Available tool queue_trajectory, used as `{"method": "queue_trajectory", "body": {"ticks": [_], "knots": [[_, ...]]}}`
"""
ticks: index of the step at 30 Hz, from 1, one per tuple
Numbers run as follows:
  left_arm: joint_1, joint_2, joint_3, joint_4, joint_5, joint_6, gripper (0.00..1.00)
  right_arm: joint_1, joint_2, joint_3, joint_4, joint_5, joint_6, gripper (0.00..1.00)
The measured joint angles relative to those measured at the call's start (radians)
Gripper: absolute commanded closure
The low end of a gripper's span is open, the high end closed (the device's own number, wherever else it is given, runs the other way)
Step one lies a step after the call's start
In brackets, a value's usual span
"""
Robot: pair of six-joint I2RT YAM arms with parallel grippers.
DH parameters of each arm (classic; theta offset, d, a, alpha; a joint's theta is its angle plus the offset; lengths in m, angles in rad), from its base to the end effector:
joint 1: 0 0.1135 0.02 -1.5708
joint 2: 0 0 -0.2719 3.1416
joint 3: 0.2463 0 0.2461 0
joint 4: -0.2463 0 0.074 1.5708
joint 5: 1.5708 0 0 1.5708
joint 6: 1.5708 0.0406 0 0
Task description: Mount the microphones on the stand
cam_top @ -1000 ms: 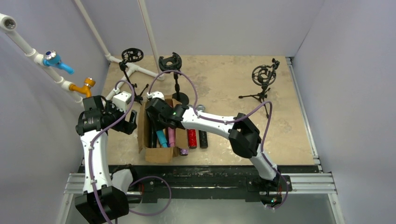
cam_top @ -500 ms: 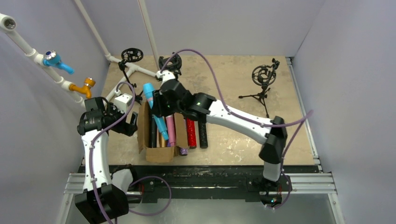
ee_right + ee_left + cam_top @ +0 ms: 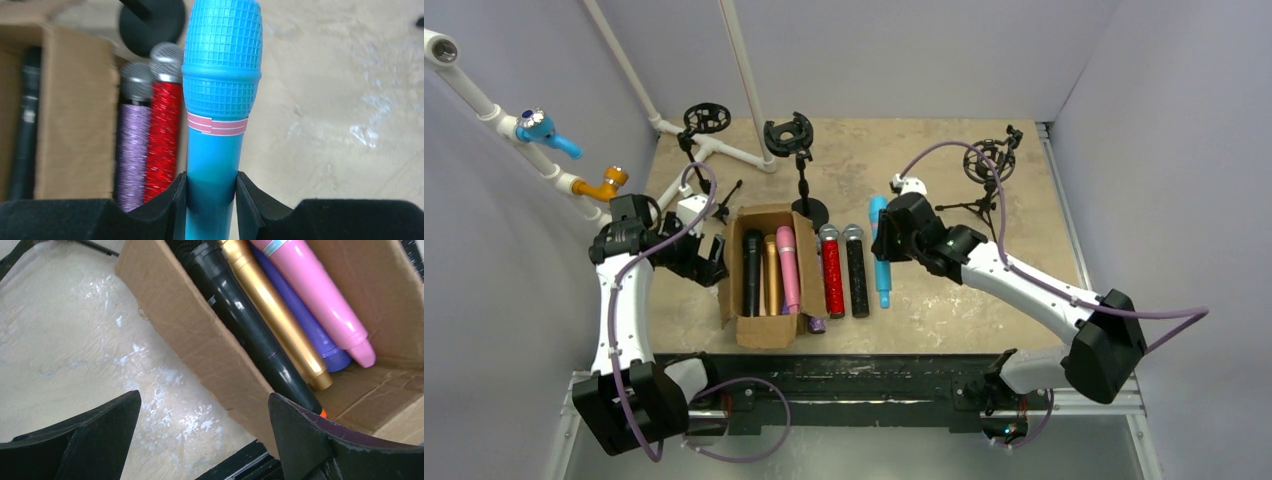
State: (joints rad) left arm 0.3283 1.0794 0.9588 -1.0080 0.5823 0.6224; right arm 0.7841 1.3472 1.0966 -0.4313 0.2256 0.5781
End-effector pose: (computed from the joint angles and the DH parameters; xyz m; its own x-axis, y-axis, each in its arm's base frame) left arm 0.1795 0.0376 0.2866 -0.7222 0.2684 -0.6375 0.4610 0.8739 -0.1544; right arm 0.2146 0.2012 0.3060 -0.6826 0.0713 -0.7273 -0.2296 0.9239 0.3062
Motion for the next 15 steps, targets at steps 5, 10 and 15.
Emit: {"method": "queue_trajectory", "body": {"ticks": [5,10,15], "knots": [[-0.015,0.02,0.027,0.011,0.028,-0.058,0.0,-0.022,0.018,-0.167,0.039,-0.009,0.011,1.0],[-0.015,0.015,0.025,0.024,0.027,-0.104,0.03,-0.026,0.116,-0.186,0.107,-0.012,0.013,1.0],[-0.018,0.008,0.025,0.018,0.023,-0.108,0.04,-0.028,0.213,-0.186,0.195,-0.008,0.04,1.0]]}}
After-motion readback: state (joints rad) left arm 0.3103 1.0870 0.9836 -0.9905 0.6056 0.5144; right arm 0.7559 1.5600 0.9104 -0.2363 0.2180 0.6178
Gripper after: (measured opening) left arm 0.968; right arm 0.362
